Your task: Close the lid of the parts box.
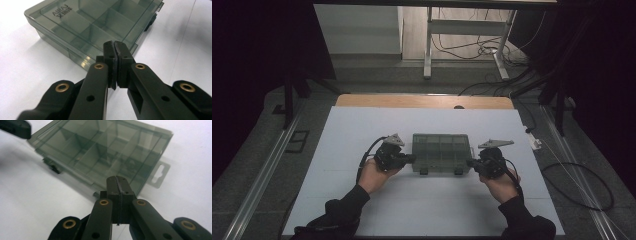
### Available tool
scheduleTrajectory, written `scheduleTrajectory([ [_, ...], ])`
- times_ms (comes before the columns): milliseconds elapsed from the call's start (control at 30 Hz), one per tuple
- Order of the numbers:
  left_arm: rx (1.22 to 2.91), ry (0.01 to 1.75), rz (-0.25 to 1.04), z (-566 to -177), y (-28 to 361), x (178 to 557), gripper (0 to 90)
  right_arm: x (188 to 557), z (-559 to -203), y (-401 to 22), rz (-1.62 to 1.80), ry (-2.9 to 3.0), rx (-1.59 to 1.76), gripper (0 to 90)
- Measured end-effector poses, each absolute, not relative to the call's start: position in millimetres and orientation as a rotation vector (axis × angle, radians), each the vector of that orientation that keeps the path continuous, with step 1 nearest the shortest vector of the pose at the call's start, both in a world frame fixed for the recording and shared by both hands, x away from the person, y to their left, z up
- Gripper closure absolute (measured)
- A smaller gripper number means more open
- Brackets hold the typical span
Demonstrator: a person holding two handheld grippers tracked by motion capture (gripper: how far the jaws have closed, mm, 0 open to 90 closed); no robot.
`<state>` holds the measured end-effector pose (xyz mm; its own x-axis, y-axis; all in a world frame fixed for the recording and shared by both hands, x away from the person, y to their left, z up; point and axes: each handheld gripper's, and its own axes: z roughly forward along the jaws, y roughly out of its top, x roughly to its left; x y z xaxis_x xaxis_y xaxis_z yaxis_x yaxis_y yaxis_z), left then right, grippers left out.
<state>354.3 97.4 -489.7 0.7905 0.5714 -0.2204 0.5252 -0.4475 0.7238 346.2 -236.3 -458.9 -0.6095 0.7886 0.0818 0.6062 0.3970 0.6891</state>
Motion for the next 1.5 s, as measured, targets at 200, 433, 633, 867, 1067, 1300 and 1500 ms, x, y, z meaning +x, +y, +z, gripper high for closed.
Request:
scheduleTrajectory([
  [200,2.150,0.810,0.073,-493,94,353,87.3,353,-464,-236,1.008,2.397,1.229,89.6],
  [433,2.173,0.804,0.095,-496,92,352,86.9,355,-471,-235,0.987,2.405,1.231,89.6],
  [633,2.173,0.799,0.115,-497,91,350,87.4,356,-474,-236,1.000,2.412,1.246,89.6],
  [867,2.173,0.799,0.116,-497,91,350,86.5,355,-474,-236,0.998,2.412,1.234,89.5],
  [1067,2.198,0.815,0.152,-495,95,351,80.7,353,-473,-235,1.000,2.415,1.237,80.0],
  [1300,2.187,0.821,0.156,-491,99,350,69.7,352,-472,-236,0.993,2.397,1.240,68.8],
  [1500,2.182,0.837,0.160,-488,106,347,54.1,351,-472,-237,0.995,2.389,1.237,54.7],
])
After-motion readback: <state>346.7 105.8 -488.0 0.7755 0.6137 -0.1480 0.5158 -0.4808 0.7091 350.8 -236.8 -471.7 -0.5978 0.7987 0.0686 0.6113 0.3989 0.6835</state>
